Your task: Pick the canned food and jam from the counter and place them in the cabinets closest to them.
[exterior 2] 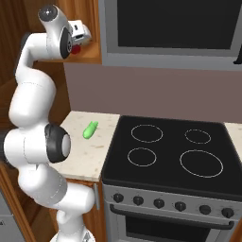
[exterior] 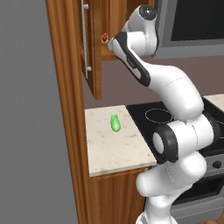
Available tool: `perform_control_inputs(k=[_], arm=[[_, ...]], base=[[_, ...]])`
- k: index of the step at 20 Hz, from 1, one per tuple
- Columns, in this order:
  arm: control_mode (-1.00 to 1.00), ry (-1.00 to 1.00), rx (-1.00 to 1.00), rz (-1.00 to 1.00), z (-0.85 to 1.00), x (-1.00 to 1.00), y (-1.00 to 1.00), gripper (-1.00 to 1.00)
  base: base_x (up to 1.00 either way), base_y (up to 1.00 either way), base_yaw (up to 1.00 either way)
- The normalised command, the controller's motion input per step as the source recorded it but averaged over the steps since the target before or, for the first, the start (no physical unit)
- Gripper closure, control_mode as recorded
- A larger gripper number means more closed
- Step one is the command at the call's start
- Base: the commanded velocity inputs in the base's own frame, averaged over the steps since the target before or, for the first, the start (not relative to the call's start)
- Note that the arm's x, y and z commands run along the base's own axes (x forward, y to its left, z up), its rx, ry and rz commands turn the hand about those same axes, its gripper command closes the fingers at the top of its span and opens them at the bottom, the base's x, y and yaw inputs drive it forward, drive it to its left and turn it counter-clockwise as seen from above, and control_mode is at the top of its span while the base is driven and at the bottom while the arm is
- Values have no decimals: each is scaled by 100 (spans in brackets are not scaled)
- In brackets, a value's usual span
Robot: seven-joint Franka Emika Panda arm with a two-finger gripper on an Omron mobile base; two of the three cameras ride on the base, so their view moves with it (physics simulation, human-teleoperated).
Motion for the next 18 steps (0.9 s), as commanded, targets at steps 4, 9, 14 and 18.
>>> perform_control_inputs(k=[4,9,14,18], arm=[[-100,6,0,0,0,69,4,100],[-100,8,0,0,0,64,7,100],[-100,9,0,0,0,60,7,-100],[-100,7,-1,-2,0,15,6,-100]], base=[[0,0,0],[0,0,0],[0,0,0],[0,0,0]])
